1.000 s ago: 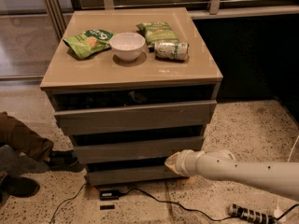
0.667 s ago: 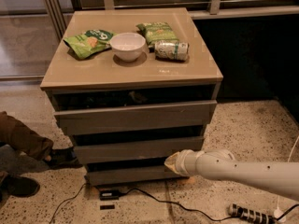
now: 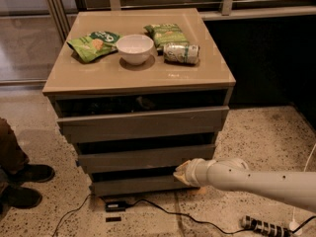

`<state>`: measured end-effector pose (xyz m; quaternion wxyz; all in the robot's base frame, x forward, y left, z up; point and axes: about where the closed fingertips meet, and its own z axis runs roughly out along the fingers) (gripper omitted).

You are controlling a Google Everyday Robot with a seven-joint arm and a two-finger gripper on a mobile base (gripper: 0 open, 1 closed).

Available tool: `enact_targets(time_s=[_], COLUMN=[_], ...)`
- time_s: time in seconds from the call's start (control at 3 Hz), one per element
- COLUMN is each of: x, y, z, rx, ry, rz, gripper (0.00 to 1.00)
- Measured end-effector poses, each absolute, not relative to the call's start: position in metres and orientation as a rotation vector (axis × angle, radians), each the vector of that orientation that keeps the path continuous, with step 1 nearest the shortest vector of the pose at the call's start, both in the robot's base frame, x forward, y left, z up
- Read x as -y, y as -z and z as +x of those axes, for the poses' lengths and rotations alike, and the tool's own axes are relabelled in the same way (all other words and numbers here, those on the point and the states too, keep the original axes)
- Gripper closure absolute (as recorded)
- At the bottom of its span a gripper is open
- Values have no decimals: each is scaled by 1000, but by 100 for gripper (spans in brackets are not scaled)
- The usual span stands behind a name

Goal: Close middle drawer

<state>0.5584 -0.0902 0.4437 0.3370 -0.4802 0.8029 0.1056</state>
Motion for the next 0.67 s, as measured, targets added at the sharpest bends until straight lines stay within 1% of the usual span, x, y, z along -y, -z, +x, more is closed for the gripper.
enact_targets(time_s=[0.33, 0.67], x=[90, 90], y=[-444, -444], z=[558, 558], rx=[-2093, -2093], ry=[-275, -275], rz=[-1252, -1252], gripper=[0, 0])
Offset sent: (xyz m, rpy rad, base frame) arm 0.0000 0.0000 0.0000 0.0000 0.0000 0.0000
